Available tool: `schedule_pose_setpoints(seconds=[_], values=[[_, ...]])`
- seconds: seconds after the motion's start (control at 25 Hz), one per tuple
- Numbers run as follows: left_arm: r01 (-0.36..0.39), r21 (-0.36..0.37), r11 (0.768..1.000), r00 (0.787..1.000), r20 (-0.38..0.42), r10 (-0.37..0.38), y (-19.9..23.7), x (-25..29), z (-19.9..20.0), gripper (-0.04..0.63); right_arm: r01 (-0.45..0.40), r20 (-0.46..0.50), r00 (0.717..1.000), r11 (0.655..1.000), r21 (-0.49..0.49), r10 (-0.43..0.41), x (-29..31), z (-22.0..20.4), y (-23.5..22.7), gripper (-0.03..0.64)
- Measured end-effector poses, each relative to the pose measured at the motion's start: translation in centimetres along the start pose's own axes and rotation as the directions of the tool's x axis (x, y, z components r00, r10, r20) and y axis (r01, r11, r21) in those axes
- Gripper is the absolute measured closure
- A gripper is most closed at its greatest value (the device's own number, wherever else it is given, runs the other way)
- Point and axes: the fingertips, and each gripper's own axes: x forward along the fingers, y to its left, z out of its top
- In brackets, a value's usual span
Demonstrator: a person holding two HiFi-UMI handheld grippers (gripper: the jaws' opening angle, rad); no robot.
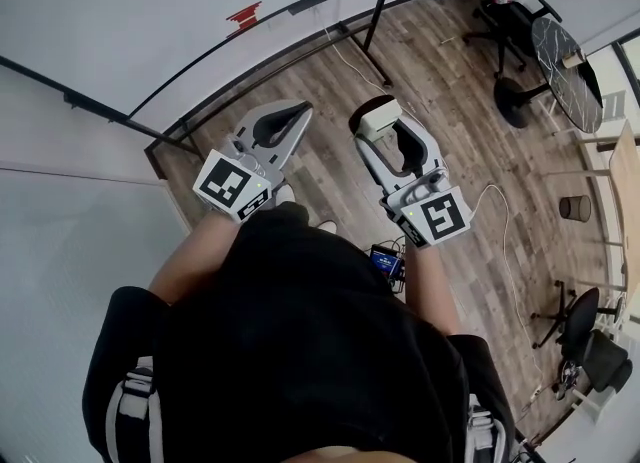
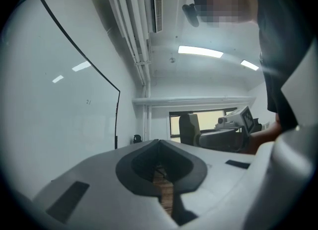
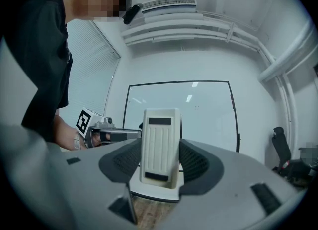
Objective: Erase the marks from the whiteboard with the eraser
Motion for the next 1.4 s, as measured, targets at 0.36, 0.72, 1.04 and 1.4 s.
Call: schedule_pose_setpoints(seconds=[0.36,0.72,1.04,1.4], values=[[-0.022,-0.027,0.999,1.0,0.011,0.022,4.4,2.7,-0.8,0.588,0.002,-0.018,1.0,0.999,-0.032,-0.002,4.2,-0.8,-3.4,0.382],[-0.088,-0.021,0.996,0.996,0.026,0.089,11.9,6.1,-0.3,0.588,-0.051,-0.054,0.997,0.998,-0.041,0.048,11.0,-0.8,-7.9,0.38],[-0.108,-0.045,0.993,0.993,0.044,0.11,27.1,11.4,-0.3,0.588,-0.083,-0.088,0.993,0.995,-0.048,0.079,25.8,-1.1,-14.7,0.382],[-0.137,-0.044,0.99,0.99,0.032,0.139,36.5,13.6,-0.4,0.588,-0.109,-0.144,0.985,0.991,-0.077,0.097,34.4,-2.3,-17.7,0.382]])
